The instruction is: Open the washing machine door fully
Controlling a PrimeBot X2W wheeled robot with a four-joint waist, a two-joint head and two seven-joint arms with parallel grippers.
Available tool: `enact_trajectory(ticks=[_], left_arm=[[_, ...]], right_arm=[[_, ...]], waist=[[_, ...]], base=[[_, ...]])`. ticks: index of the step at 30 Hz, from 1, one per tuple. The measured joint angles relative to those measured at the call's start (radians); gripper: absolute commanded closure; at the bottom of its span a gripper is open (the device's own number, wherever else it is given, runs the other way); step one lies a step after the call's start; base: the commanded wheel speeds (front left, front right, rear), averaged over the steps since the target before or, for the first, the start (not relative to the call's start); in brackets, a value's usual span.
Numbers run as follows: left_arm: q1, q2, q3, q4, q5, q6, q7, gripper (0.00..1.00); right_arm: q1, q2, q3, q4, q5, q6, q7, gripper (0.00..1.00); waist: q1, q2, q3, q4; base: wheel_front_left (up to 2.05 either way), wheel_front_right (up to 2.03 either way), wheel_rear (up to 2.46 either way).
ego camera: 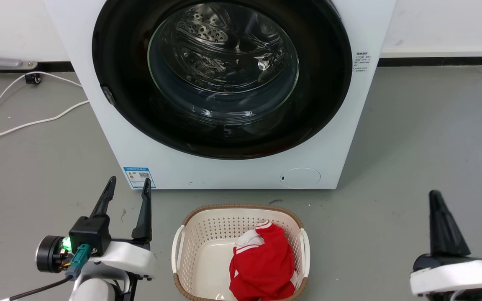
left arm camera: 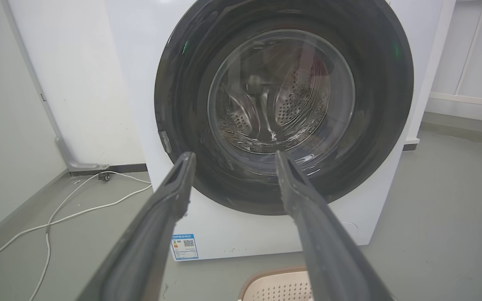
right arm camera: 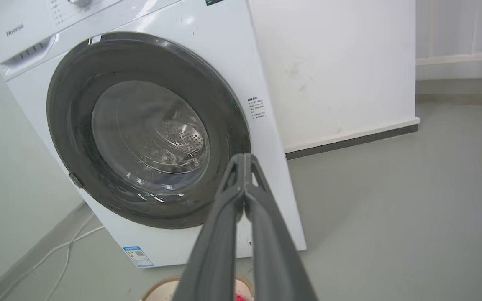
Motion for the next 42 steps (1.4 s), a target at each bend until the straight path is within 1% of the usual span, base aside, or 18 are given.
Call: enact_trajectory(ticks=[1,2,3,4,6,9,11,15,18,19,21,26,32,37,38,39,40,42], left_arm=[[0.0,-0.001,0.001,0.0,0.0,0.0,0.0,0.0],[0.0,-0.001,0.003,-0.001,0.0,0.0,0.0,0.0],[0.0,-0.002,0.006,-0.002,0.0,0.0,0.0,0.0],[0.0,-0.002,0.006,-0.002,0.0,0.0,0.0,0.0],[0.0,-0.002,0.009,-0.002,0.0,0.0,0.0,0.0],[0.0,-0.004,0.013,-0.005,0.0,0.0,0.0,0.0],[0.0,-0.005,0.014,-0.007,0.0,0.001,0.0,0.0],[-0.004,-0.005,0.023,-0.016,0.0,0.001,0.0,0.0],[-0.019,-0.003,0.03,-0.024,0.0,0.001,0.0,0.0],[-0.022,-0.002,0.035,-0.029,0.0,0.0,0.0,0.0],[-0.032,-0.001,0.038,-0.035,0.0,0.0,0.0,0.0],[-0.065,0.0,0.04,-0.055,0.0,-0.007,0.0,0.0],[-0.125,0.007,0.044,-0.081,0.0,-0.018,0.0,0.0],[-0.168,0.008,0.041,-0.097,0.002,-0.027,0.0,0.0],[-0.168,0.008,0.041,-0.097,0.002,-0.027,0.0,0.0],[-0.177,0.008,0.042,-0.098,0.002,-0.027,0.0,0.0],[-0.191,0.008,0.041,-0.103,0.002,-0.029,0.0,0.0],[-0.199,0.001,0.037,-0.109,0.003,-0.029,0.0,0.0]], right_arm=[[-0.006,0.0,-0.004,0.002,0.05,0.0,-0.012,1.0],[-0.014,0.0,-0.006,0.005,0.131,0.0,-0.024,1.0],[-0.028,0.0,-0.007,0.01,0.272,0.0,-0.047,1.0],[-0.028,0.0,-0.007,0.01,0.272,0.0,-0.047,1.0],[-0.047,0.0,-0.002,0.021,0.472,0.0,-0.061,1.0],[-0.086,0.0,0.012,0.044,0.828,0.0,-0.069,1.0],[-0.123,0.001,0.01,0.051,1.001,0.0,-0.07,1.0],[-0.22,0.001,-0.023,0.079,1.168,0.0,-0.022,1.0],[-0.315,-0.007,-0.063,0.139,1.252,0.0,0.036,1.0],[-0.392,-0.021,-0.084,0.19,1.302,0.0,0.069,1.0],[-0.475,-0.048,-0.094,0.256,1.327,0.0,0.095,1.0],[-0.698,-0.141,-0.085,0.459,1.335,0.0,0.151,1.0],[-0.999,-0.245,-0.02,0.7,1.286,0.0,0.238,1.0],[-1.229,-0.297,0.043,0.89,1.215,0.0,0.313,1.0],[-1.229,-0.297,0.043,0.89,1.215,0.0,0.313,1.0],[-1.273,-0.3,0.055,0.927,1.204,0.0,0.33,1.0],[-1.354,-0.302,0.09,0.997,1.166,0.0,0.37,1.0],[-1.423,-0.299,0.127,1.058,1.13,0.0,0.411,1.0]], waist=[[0.0,0.0,0.0,0.0],[0.0,0.0,0.001,-0.001],[0.0,0.0,0.002,-0.002],[0.0,0.0,0.002,-0.002],[0.0,0.0,0.004,-0.003],[0.0,0.0,0.006,-0.006],[0.0,0.0,0.009,-0.008],[0.0,0.0,0.023,-0.014],[0.0,0.0,0.037,-0.016],[0.0,0.0,0.048,-0.017],[0.0,0.0,0.062,-0.017],[0.0,0.0,0.108,-0.009],[0.0001,0.0,0.186,0.006],[0.0001,0.0,0.25,0.021],[0.0001,0.0,0.25,0.021],[0.0001,0.0,0.263,0.024],[0.0001,0.0,0.285,0.03],[0.0001,0.0,0.305,0.036]], base=[[0.0,0.0,0.0],[0.0,0.0,0.0],[0.0,0.0,0.0],[0.0,0.0,0.0],[0.0,0.0,0.0],[0.0,0.0,0.0],[0.0,0.0,0.0],[0.0,0.0,0.0],[0.0,0.0,0.0],[0.0,0.0,0.0],[0.0,0.0,0.0],[0.0,0.0,0.0],[0.0,0.0,0.0],[0.0,0.0,0.0],[0.0,0.0,0.0],[0.0,0.0,0.0],[0.0,0.0,0.0],[0.0,0.0,0.0]])
